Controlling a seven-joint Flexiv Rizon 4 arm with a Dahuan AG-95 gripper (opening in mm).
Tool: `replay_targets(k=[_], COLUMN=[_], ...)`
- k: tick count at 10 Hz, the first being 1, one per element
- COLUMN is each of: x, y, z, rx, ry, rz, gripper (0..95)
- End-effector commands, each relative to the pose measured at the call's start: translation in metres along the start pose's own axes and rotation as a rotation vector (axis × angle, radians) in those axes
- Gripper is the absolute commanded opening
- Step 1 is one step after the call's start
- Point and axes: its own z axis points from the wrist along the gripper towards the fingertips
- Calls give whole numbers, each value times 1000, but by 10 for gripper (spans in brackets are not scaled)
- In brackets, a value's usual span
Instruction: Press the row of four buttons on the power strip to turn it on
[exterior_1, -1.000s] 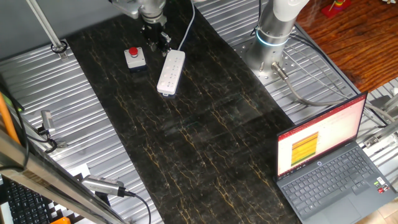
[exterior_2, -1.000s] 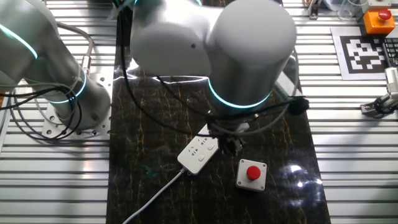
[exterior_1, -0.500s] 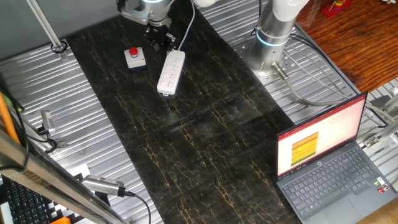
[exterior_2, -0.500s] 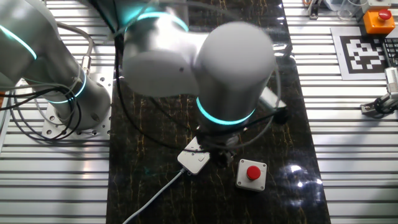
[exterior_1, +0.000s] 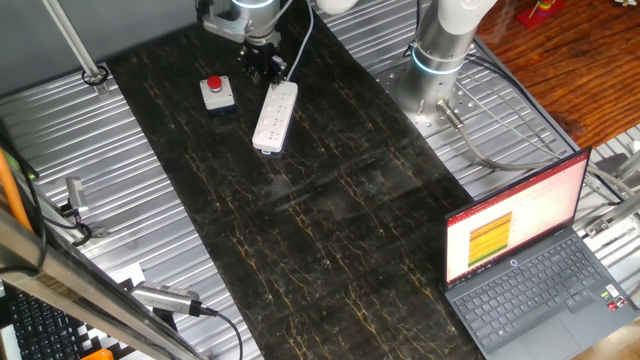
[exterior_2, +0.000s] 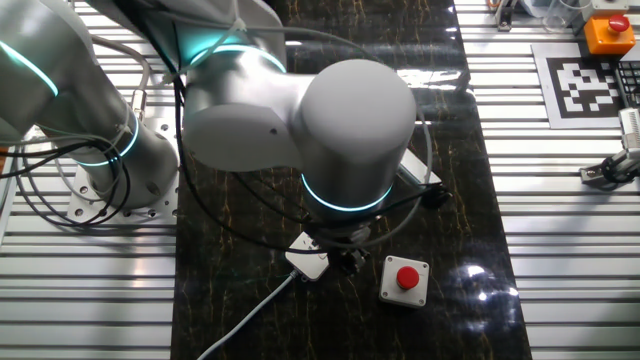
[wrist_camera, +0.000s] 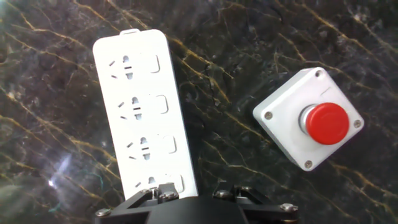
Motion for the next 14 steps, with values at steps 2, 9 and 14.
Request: replay_targets(k=[2,9,14], x=[1,3,3], y=[0,0,0], z=[5,16,21], rx=[2,3,6], ry=[0,-4,-6], rz=[-1,5,11], gripper=[380,380,380])
